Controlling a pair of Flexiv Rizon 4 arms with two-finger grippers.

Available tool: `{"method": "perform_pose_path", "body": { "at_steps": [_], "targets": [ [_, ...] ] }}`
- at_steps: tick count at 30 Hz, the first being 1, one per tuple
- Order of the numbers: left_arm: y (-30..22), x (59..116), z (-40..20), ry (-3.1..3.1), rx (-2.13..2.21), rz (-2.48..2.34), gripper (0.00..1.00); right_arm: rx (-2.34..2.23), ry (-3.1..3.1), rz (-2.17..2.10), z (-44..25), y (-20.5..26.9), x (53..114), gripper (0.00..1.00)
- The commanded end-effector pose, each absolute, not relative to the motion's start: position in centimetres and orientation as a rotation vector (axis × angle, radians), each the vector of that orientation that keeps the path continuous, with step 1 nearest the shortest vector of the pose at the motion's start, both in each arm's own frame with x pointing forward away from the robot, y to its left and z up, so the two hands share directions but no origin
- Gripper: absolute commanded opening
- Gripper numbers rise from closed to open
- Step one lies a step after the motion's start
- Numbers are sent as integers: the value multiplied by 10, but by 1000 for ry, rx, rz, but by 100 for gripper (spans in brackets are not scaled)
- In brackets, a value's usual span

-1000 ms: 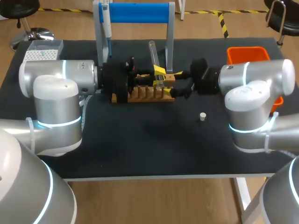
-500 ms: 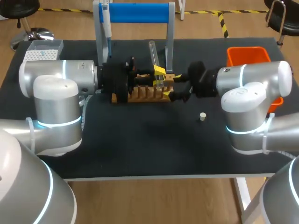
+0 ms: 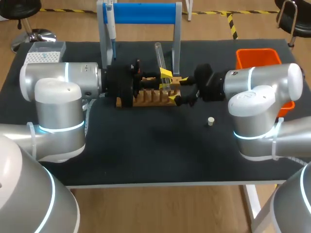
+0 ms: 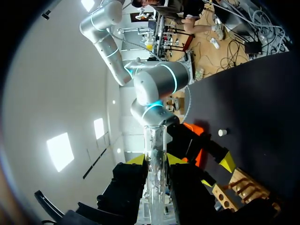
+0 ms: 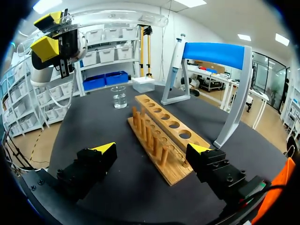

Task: Invert the test tube, pick up the pipette, mount the tip to pipette, aspirate from beaker and dispense into the tube, eject the tip, return the pipette, and cap with the stopper.

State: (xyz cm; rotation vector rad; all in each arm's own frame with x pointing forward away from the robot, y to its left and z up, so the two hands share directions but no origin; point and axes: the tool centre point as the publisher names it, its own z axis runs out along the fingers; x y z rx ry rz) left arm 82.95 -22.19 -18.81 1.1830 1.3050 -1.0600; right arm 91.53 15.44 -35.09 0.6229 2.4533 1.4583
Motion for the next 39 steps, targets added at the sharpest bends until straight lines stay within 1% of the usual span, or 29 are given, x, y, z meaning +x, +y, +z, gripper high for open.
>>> {"method": "perform_pose_path", "body": {
  "at_steps": [1, 14, 19, 26, 31, 39],
  "targets": [
    [-222, 829, -187, 1306, 1183, -1058, 0, 624, 2455, 1455, -351, 154, 915, 100],
    [-222, 829, -187, 1306, 1183, -1058, 0, 624, 2455, 1455, -351, 154, 915, 100],
    [-220, 838, -181, 1405, 1118, -1212, 0, 624, 2455, 1455, -351, 154, 915, 100],
    [-210, 856, -173, 1611, 910, -1407, 0, 624, 2455, 1455, -351, 154, 915, 100],
    [-207, 869, -173, 1774, 681, -1567, 0, 624, 2455, 1455, -351, 154, 915, 100],
    [-217, 874, -173, 1925, 498, -1745, 0, 624, 2455, 1455, -351, 154, 915, 100]
  ]
}}
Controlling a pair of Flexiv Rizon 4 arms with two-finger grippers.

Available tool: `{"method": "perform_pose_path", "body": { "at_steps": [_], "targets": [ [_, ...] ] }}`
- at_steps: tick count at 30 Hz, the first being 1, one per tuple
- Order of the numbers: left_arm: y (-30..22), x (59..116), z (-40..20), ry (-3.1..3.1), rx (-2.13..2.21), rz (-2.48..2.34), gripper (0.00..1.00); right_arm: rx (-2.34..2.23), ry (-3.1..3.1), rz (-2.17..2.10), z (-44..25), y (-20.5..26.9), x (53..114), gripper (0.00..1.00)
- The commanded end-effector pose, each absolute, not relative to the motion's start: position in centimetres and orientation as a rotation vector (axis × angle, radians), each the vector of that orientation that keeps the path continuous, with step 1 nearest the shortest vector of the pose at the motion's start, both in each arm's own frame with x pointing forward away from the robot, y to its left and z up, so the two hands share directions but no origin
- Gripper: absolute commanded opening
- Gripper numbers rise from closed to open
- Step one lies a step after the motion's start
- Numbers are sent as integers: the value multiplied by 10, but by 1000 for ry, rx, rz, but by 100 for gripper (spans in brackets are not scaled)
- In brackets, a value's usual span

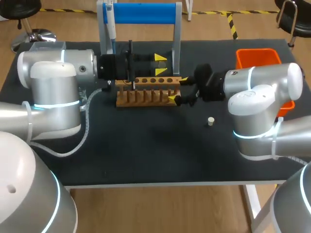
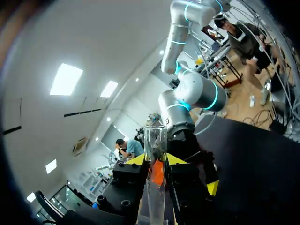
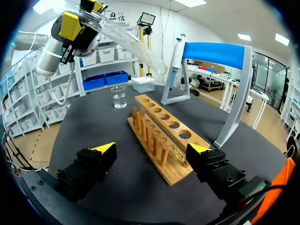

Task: Invert the test tube, pick up the pipette, mount the tip to pipette, aspirate from beaker and dispense into the tube, eject the tip, return the pipette, and cap with the stopper.

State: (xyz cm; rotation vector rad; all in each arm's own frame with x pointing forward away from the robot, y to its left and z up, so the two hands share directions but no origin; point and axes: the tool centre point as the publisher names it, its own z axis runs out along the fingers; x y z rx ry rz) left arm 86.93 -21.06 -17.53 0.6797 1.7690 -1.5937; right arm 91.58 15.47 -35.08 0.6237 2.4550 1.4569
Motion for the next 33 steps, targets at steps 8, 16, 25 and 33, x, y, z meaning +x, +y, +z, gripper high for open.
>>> {"method": "perform_pose_path", "body": {
  "at_steps": [8, 16, 25, 33],
  "targets": [
    [-222, 877, -171, 2068, 408, -1772, 0, 624, 2455, 1455, -351, 154, 915, 100],
    [-220, 878, -171, 2076, 404, -1731, 0, 624, 2455, 1455, -351, 154, 915, 100],
    [-220, 878, -171, 2076, 404, -1731, 0, 624, 2455, 1455, -351, 154, 915, 100],
    [-220, 878, -171, 2076, 404, -1731, 0, 624, 2455, 1455, -351, 154, 915, 100]
  ]
}}
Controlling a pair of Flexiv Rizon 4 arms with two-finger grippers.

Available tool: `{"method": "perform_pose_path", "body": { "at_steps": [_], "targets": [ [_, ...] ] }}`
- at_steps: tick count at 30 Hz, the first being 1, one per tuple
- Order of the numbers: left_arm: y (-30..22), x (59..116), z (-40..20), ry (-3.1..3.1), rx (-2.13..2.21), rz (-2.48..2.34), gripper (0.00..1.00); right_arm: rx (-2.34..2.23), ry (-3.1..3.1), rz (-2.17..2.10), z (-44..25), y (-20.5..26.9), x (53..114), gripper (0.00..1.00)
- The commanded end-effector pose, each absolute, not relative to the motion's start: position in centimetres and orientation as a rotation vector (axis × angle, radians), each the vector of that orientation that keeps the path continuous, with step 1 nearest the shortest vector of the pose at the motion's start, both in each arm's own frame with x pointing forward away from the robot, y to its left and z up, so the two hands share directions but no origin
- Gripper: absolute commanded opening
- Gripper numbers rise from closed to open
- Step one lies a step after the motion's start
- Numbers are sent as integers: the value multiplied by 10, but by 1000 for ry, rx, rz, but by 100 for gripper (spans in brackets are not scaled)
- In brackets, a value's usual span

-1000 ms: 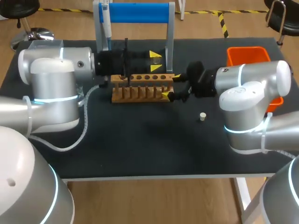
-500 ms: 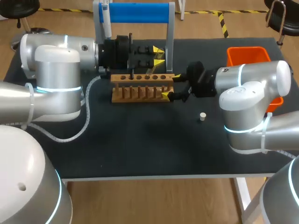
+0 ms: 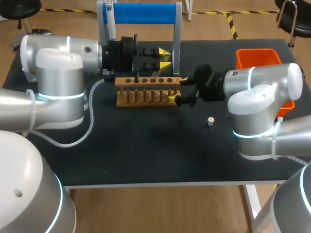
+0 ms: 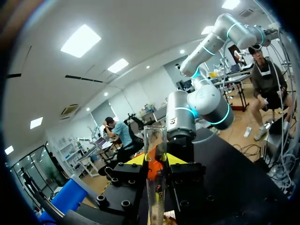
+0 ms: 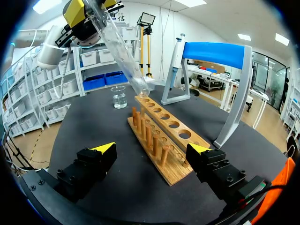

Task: Invert the test tube, pick up the pipette, mount the tip to pipette, aspirate from beaker and dispense into the tube, eject the tip, return the pipette, and cap with the stopper.

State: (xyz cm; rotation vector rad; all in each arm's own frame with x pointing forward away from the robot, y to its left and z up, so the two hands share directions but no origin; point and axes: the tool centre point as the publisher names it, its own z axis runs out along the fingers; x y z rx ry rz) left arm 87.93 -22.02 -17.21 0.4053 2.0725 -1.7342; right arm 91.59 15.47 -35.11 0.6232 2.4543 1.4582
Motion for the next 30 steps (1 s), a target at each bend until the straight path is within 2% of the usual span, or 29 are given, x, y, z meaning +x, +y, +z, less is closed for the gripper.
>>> {"method": "perform_pose_path", "body": {
  "at_steps": [1, 14, 30],
  "targets": [
    [-220, 878, -171, 2076, 404, -1731, 0, 624, 2455, 1455, -351, 154, 915, 100],
    [-202, 912, -166, 2053, 107, -2131, 0, 624, 2455, 1455, -351, 154, 915, 100],
    [-204, 931, -165, 2166, -11, -2116, 0, 624, 2455, 1455, -351, 154, 915, 100]
  ]
}}
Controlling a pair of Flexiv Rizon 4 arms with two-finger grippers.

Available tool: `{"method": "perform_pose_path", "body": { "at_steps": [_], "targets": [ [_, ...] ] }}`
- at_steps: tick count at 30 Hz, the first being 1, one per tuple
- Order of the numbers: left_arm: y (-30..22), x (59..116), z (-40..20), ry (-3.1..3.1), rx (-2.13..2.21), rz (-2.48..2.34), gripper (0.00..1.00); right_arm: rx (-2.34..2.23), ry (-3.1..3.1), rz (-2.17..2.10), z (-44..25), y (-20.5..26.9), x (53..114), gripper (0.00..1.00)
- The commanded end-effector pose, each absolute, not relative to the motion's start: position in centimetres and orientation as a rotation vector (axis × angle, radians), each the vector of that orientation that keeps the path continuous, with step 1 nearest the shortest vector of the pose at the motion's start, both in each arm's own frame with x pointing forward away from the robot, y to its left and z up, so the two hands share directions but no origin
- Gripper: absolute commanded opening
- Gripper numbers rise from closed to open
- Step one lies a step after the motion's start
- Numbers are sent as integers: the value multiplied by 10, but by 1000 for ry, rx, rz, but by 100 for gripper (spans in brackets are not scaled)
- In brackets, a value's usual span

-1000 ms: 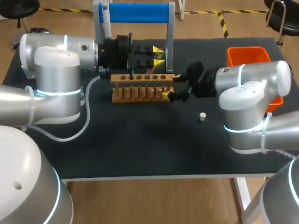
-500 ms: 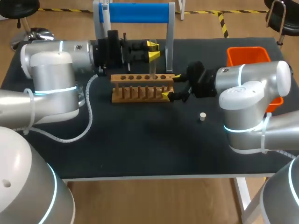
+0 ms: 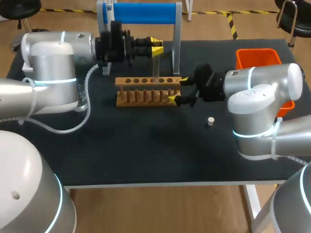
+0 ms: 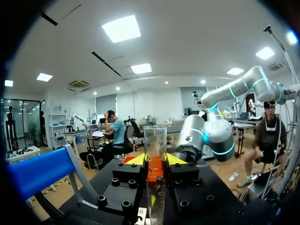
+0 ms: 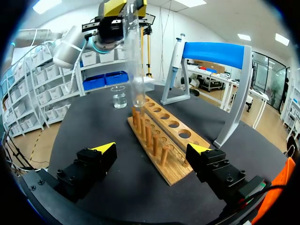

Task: Invert the test tube, pick up the pipette, mount the tip to pipette, aspirate from beaker and dispense into the tube, eject the tip, return the pipette, and cap with the stopper.

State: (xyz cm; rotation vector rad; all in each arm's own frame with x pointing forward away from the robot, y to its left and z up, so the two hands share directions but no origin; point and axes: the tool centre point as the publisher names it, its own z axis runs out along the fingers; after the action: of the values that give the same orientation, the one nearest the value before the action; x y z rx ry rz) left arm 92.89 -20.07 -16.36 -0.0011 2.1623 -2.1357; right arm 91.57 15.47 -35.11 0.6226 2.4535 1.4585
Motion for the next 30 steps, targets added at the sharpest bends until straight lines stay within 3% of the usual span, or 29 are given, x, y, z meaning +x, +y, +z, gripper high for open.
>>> {"method": "perform_pose_path", "body": {
  "at_steps": [1, 30],
  "targets": [
    [-204, 932, -166, 2145, -23, -2117, 0, 624, 2455, 1455, -351, 154, 915, 100],
    [-201, 960, -184, 2078, -94, -2013, 0, 624, 2455, 1455, -351, 154, 915, 100]
  ]
}}
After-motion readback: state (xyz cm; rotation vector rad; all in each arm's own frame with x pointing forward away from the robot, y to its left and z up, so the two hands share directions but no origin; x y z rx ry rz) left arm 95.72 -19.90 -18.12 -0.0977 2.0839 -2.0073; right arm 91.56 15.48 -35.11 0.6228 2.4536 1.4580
